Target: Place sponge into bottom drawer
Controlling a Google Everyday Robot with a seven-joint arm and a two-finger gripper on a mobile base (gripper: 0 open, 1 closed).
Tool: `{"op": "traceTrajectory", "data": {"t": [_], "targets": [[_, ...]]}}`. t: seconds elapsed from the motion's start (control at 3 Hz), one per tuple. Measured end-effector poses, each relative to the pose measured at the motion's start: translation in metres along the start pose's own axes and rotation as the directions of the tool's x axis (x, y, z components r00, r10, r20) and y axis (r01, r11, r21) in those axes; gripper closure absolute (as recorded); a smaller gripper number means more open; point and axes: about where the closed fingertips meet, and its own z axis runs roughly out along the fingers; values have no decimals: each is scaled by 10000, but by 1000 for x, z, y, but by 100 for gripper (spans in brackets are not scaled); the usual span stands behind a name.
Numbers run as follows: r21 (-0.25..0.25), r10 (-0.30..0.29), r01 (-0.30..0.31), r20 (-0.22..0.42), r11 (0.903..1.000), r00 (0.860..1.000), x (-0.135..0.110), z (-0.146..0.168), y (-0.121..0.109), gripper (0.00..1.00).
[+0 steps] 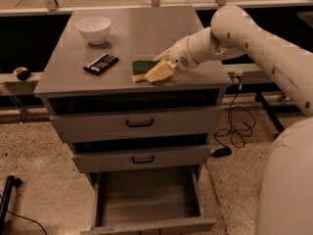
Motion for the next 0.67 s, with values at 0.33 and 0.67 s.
{"op": "traceTrajectory", "data": {"t": [0.33,0.67], "targets": [[-451,-630,663,705,9968,9955,-22,-4,32,100],[-240,-1467,1502,1094,9884,9831,-37,-28,58,100]]}}
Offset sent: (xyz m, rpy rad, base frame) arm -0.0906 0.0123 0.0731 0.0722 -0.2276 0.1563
